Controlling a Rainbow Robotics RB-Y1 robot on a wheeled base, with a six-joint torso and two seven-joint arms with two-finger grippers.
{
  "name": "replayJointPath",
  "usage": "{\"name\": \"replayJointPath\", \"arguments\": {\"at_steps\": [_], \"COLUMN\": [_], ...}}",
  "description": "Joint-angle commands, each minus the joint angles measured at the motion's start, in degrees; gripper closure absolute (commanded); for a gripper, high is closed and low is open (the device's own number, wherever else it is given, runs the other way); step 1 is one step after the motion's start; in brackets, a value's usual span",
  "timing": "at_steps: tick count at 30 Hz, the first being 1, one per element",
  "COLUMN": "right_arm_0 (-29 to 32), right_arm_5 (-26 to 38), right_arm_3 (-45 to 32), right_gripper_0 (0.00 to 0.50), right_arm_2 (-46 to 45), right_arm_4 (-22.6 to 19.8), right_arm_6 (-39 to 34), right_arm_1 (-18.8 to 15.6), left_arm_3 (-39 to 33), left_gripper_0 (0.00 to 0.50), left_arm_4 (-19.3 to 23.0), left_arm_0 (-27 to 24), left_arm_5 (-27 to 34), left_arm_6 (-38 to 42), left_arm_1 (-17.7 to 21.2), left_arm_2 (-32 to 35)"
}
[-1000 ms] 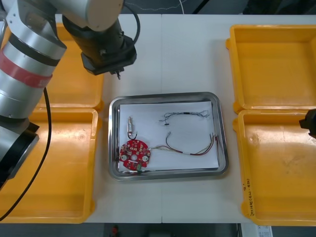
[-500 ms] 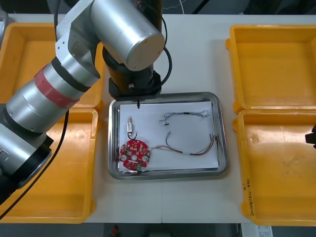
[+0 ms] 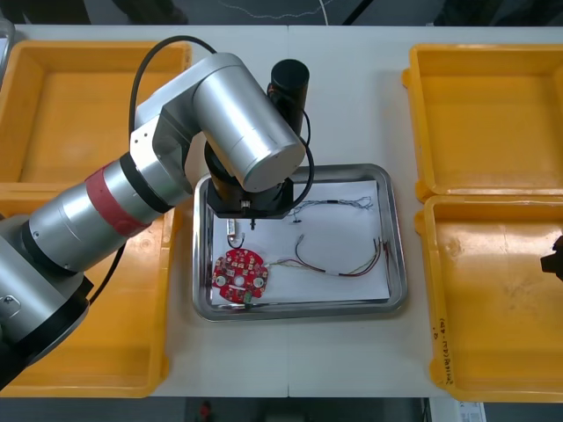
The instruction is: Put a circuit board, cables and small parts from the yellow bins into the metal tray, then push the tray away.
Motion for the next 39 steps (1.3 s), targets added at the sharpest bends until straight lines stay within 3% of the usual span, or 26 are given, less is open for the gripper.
{"name": "replayJointPath", "arguments": {"at_steps": [1,9,17,18,20,22,39], "right_arm_0": [-0.23,-0.40,-0.40,-0.40,-0.40,-0.40,-0.40], "right_arm_5": [0.17,0.17,0.17,0.17,0.17,0.17,0.17], "right_arm_3": [1.23,1.32,1.32,1.32,1.32,1.32,1.32], "right_gripper_0": [0.000,0.000,0.000,0.000,0.000,0.000,0.000], "right_arm_2": [-0.83,-0.66,-0.66,-0.66,-0.66,-0.66,-0.66], "right_arm_4": [-0.76,-0.85,-0.94,-0.94,-0.94,-1.03,-1.11], "right_arm_6": [-2.95,-4.09,-4.62,-4.71,-4.71,-4.79,-4.79], "right_arm_1": [-0.48,-0.48,-0.48,-0.48,-0.48,-0.48,-0.65], "left_arm_3": [-1.09,4.01,4.01,4.01,4.01,4.01,3.13], "left_gripper_0": [0.500,0.499,0.494,0.442,0.287,0.002,0.000], "left_arm_4": [-1.97,-3.20,-3.46,-3.46,-3.46,-3.81,-3.37], "left_arm_0": [1.92,1.92,1.92,1.92,1.92,1.92,1.83], "left_arm_5": [-2.63,-7.72,-7.72,-7.72,-7.72,-7.72,-7.29], "left_arm_6": [1.15,0.45,0.54,0.54,0.54,0.54,0.45], "left_arm_1": [-0.55,-0.55,-0.55,-0.55,-0.55,-0.46,0.51], "left_arm_2": [-1.77,-2.65,-2.65,-2.65,-2.65,-2.65,-1.94]}}
